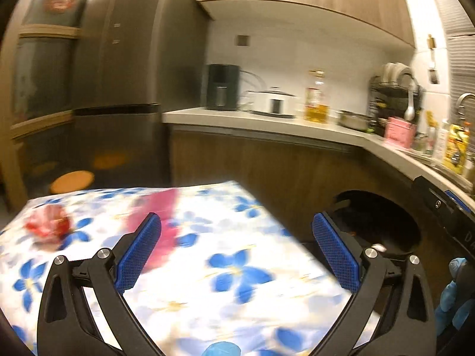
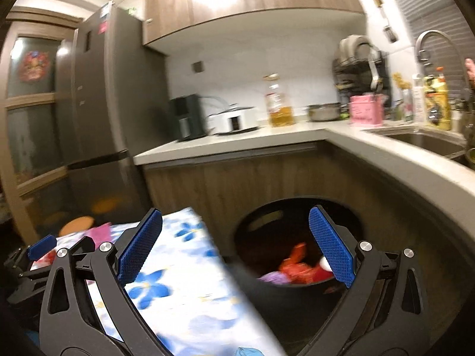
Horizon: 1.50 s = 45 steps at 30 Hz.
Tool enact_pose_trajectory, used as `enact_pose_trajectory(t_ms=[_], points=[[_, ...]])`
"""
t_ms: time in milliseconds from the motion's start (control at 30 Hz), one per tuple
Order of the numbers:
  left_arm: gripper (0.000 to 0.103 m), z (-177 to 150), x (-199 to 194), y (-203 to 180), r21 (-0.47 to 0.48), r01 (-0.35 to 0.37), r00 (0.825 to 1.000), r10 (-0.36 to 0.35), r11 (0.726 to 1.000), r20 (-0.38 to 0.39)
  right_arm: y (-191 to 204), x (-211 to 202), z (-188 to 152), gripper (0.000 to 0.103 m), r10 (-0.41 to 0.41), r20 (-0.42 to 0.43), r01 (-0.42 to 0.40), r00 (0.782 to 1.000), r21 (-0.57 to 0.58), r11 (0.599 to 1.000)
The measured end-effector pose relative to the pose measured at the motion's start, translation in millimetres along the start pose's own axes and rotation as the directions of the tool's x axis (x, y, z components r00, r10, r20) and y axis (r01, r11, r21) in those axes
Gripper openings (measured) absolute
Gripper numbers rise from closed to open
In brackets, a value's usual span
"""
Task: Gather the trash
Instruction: 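Move both tools back over the table toward the pink bag and wrapper, then grasp the pink plastic bag with the right gripper while the left gripper grasps the red-and-white wrapper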
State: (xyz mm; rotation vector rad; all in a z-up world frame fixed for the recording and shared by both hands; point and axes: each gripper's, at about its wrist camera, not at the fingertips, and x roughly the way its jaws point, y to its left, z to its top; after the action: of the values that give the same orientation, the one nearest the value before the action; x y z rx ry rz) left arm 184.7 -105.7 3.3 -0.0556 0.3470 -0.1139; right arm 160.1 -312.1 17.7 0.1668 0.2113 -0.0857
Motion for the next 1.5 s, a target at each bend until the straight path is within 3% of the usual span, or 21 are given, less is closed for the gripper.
enact_pose_trajectory(t_ms=[200,433,533,700,833,933,1000,1100,1200,1500], points=[[0.098,-6,-9,67,-0.057,-0.132,0.991,0.131,0.99,-0.013,76,21,-23,0.098,0.122,-0.084,-0.128,0.989,-0.064,0.99],[0.098,-5,-21,141,-0.098,-0.287,0.958,0.288,0.953,-0.009,158,55,-52,0.098,0.216,-0.177,-0.235,0.96,-0.098,0.967],[0.098,-5,-24,171,-0.115,-0.355,0.934,0.357,0.928,-0.005,187,74,-59,0.097,0.239,-0.215,-0.264,0.947,-0.095,0.96],[0.098,-5,-28,217,-0.144,-0.436,0.898,0.44,0.889,-0.002,232,105,-76,0.086,0.238,-0.265,-0.277,0.935,-0.119,0.954],[0.098,-4,-24,239,-0.151,-0.466,0.883,0.469,0.872,-0.02,255,131,-93,0.078,0.202,-0.305,-0.256,0.931,-0.147,0.956],[0.098,-4,-19,253,-0.163,-0.473,0.88,0.472,0.866,-0.047,264,148,-109,0.064,0.171,-0.361,-0.242,0.917,-0.161,0.957],[0.098,-6,-14,257,-0.177,-0.468,0.883,0.464,0.866,-0.068,268,158,-117,0.03,0.147,-0.405,-0.236,0.902,-0.178,0.955],[0.098,-8,-6,263,-0.179,-0.465,0.885,0.456,0.867,-0.089,263,164,-121,0.01,0.167,-0.439,-0.256,0.883,-0.153,0.954],[0.098,-7,5,265,-0.173,-0.46,0.888,0.448,0.871,-0.105,254,151,-115,0.006,0.198,-0.409,-0.277,0.891,-0.143,0.95],[0.098,-8,38,277,-0.197,-0.452,0.891,0.429,0.87,-0.152,197,65,-88,0.005,0.253,-0.256,-0.285,0.933,-0.097,0.954]])
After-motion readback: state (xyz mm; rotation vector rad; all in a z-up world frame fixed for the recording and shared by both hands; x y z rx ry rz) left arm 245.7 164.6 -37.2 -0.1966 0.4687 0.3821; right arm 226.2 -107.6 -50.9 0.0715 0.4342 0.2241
